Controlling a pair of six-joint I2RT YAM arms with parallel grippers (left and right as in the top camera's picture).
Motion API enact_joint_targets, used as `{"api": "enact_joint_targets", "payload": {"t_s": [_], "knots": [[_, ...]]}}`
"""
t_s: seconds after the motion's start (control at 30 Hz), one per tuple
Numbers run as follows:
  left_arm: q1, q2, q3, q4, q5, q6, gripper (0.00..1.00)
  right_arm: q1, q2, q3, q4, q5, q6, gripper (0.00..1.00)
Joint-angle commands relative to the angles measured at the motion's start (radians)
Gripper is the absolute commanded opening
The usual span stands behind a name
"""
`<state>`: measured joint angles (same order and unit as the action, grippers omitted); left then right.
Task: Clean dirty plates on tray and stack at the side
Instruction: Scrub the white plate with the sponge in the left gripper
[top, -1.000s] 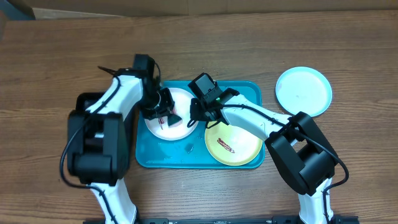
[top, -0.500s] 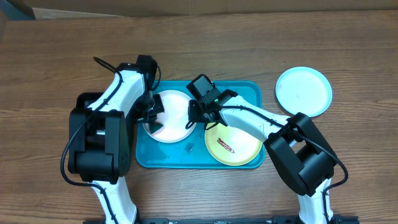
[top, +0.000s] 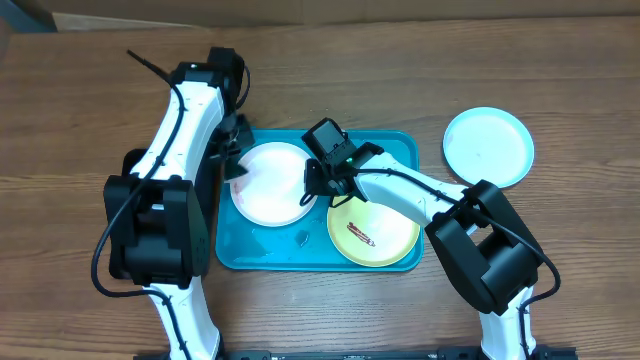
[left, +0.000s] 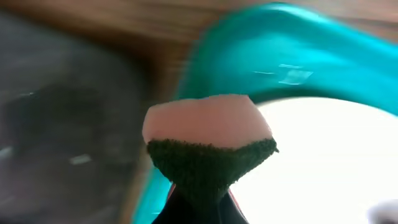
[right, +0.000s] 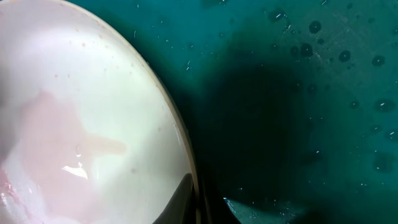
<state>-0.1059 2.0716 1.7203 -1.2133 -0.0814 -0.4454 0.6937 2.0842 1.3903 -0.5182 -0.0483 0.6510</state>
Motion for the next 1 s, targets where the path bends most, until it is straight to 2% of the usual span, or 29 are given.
{"api": "enact_joint_targets", "payload": {"t_s": [0.0,0.13,0.33,0.5,0.73,0.83,0.97], "knots": [[-0.021,0.014,0.003,0.037,0.330,0.119,0.04,-0.010,0.006,-0.010,-0.006,0.048,0.003,0.04],[-0.042,0.018,-0.050,0.108,0.413,0.117,0.04,-0.010,0.006,-0.010,-0.007,0.048,0.003,0.04],[-0.080,0.018,-0.192,0.228,0.389,0.116,0.04,-0.010,0.006,-0.010,-0.009,0.048,0.003,0.04],[-0.070,0.018,-0.230,0.217,0.196,0.072,0.04,-0.010,0.006,-0.010,-0.012,0.048,0.003,0.04],[-0.014,0.018,-0.229,0.119,-0.171,-0.002,0.04,-0.010,0.006,-0.010,-0.014,0.048,0.003,0.04],[0.015,0.018,-0.212,0.086,-0.235,-0.005,0.04,-0.010,0.006,-0.010,-0.019,0.048,-0.001,0.04],[0.041,0.017,-0.134,0.013,-0.238,-0.005,0.04,-0.010,0.006,-0.010,-0.023,0.048,-0.031,0.04]]}}
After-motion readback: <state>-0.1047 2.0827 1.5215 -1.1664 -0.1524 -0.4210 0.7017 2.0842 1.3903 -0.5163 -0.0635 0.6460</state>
